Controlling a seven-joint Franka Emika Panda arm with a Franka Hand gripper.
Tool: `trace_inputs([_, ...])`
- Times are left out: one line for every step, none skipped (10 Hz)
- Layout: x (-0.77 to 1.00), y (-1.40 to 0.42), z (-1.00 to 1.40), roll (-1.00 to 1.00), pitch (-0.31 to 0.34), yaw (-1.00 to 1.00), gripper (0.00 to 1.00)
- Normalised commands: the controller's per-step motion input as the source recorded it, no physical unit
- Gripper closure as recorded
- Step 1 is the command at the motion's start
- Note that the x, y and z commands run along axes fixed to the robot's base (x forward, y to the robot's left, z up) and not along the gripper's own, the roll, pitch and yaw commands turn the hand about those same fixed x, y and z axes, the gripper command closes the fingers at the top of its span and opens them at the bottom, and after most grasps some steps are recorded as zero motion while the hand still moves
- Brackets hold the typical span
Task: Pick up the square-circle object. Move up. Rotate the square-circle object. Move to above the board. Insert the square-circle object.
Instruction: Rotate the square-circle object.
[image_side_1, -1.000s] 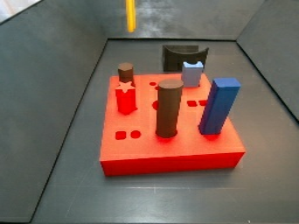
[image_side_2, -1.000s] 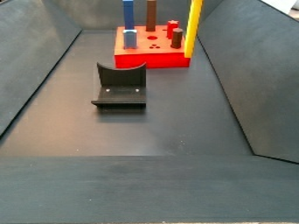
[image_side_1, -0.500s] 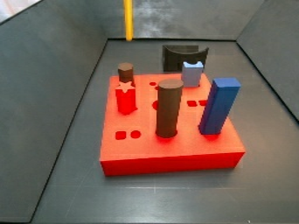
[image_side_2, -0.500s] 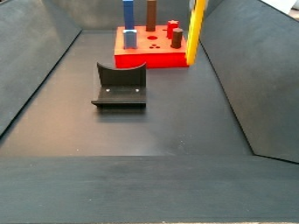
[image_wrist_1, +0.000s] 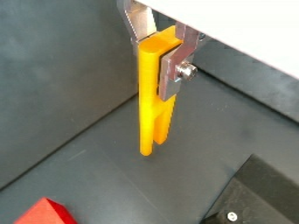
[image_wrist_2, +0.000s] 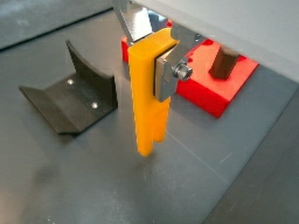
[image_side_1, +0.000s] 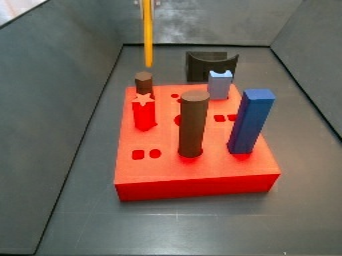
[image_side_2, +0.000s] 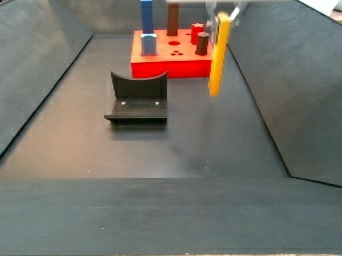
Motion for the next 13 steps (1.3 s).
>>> trace_inputs([0.03,0.01,-0.7,-0.14,-0.066,-0.01,1.0])
trace_inputs([0.02,0.0,-0.5,-0.14,-0.066,-0.01,1.0])
trace_inputs([0.02,0.0,-0.35,-0.15,-0.072,-0.02,1.0])
trace_inputs([0.0,0.0,0.0,0.05,-0.075,-0.01,0.0])
trace_inputs([0.0,0.14,1.0,0.04,-0.043,-0.01,0.0])
trace_inputs([-0.01,0.14,1.0,0.04,-0.033,-0.01,0.0])
trace_inputs([-0.03,0.11,1.0,0.03,0.001,-0.02,0.0])
trace_inputs([-0.02,0.08,0.92,0.03,0.024,-0.02,0.0])
trace_inputs([-0.01,0.05,0.69,0.03,0.042,-0.03,0.0])
trace_inputs([0.0,0.04,0.5,0.03,0.059,-0.03,0.0])
trace_inputs([0.01,0.03,0.32,0.03,0.077,-0.03,0.0])
trace_inputs([0.0,0.0,0.0,0.01,0.013,-1.0,0.0])
trace_inputs([0.02,-0.01,-0.13,0.0,0.012,-1.0,0.0])
